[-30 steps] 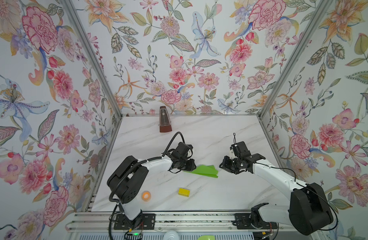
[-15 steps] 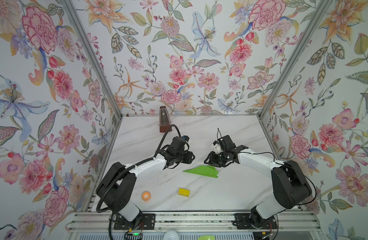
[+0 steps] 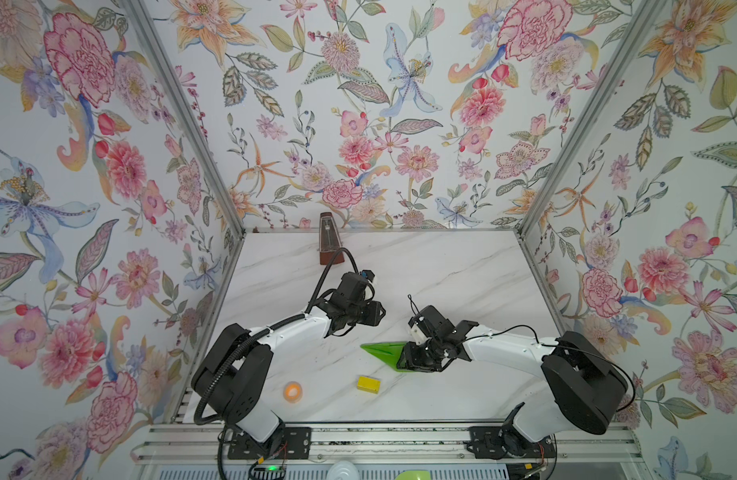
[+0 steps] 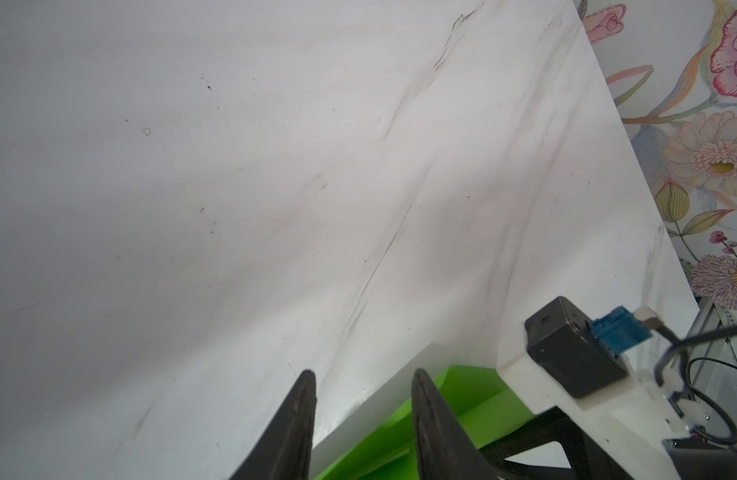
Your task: Fold a paper plane with a square sheet of paper (fold left side to right side)
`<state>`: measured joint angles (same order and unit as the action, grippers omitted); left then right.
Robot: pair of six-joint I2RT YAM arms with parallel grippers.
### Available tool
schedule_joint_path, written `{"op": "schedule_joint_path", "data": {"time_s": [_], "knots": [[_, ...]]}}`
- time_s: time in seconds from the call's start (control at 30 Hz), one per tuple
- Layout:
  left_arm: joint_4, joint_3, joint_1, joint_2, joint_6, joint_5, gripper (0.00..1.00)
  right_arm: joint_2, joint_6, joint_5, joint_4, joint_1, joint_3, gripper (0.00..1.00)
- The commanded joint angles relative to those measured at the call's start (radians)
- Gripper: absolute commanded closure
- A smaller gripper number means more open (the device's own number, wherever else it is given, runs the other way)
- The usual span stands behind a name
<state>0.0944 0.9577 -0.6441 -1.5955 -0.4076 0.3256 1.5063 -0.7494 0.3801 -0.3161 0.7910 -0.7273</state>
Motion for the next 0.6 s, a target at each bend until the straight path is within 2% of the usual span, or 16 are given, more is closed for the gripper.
{"op": "schedule_joint_path", "data": {"time_s": [0.0, 0.3, 0.4, 0.57], "knots": [[-0.017, -0.025, 0.005, -0.023, 0.015, 0.059, 0.59, -0.062, -0.089, -0.070, 0.037, 0.018, 0.027, 0.49], [-0.069, -0.082, -0.009, -0.123, -0.024, 0.223, 0.63, -0.165, -0.284, -0.172, 0.114, 0.038, 0.075, 0.41], [-0.082, -0.103, -0.026, -0.142, -0.028, 0.241, 0.66, -0.172, -0.338, -0.205, 0.117, 0.033, 0.060, 0.40], [-0.128, -0.147, -0.049, -0.122, -0.052, 0.263, 0.67, -0.156, -0.498, -0.252, 0.120, 0.028, 0.033, 0.38]]}}
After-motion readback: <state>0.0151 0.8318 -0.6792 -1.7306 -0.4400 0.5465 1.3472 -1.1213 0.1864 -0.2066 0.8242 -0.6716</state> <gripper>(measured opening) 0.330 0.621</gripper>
